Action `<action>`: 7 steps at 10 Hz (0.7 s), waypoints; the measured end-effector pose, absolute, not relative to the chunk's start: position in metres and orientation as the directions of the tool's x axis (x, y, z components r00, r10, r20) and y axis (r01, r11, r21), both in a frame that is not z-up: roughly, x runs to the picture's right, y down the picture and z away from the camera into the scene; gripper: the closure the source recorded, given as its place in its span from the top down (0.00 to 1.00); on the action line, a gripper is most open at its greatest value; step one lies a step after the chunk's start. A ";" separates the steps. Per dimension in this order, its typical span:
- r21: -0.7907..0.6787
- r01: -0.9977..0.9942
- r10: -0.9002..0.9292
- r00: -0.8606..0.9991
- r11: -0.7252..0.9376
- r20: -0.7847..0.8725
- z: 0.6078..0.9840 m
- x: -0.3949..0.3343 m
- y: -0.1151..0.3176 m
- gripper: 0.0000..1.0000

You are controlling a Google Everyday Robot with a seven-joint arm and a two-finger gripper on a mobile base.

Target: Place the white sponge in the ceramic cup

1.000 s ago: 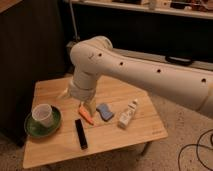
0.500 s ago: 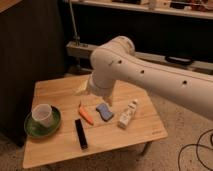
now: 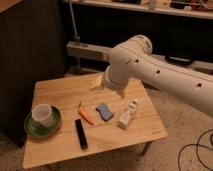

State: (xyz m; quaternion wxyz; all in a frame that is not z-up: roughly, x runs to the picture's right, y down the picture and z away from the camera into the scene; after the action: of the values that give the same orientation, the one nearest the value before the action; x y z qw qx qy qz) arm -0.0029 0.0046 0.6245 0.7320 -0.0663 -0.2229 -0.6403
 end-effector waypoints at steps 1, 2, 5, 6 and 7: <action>0.219 0.972 -0.922 -0.011 0.081 0.387 0.639 -0.011 0.003 0.80; 0.272 0.961 -0.923 -0.154 -0.056 0.353 0.656 -0.024 0.001 0.80; 0.380 0.854 -0.835 -0.473 -0.356 0.281 0.699 -0.034 -0.008 0.80; 0.388 0.841 -0.816 -0.500 -0.378 0.289 0.710 -0.029 -0.011 0.80; 0.385 0.845 -0.812 -0.497 -0.372 0.305 0.719 -0.024 -0.012 0.80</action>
State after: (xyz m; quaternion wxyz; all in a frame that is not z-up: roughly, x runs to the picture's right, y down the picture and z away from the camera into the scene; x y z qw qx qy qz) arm -0.0237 -0.0115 0.7187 0.5005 -0.0319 -0.2522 -0.8276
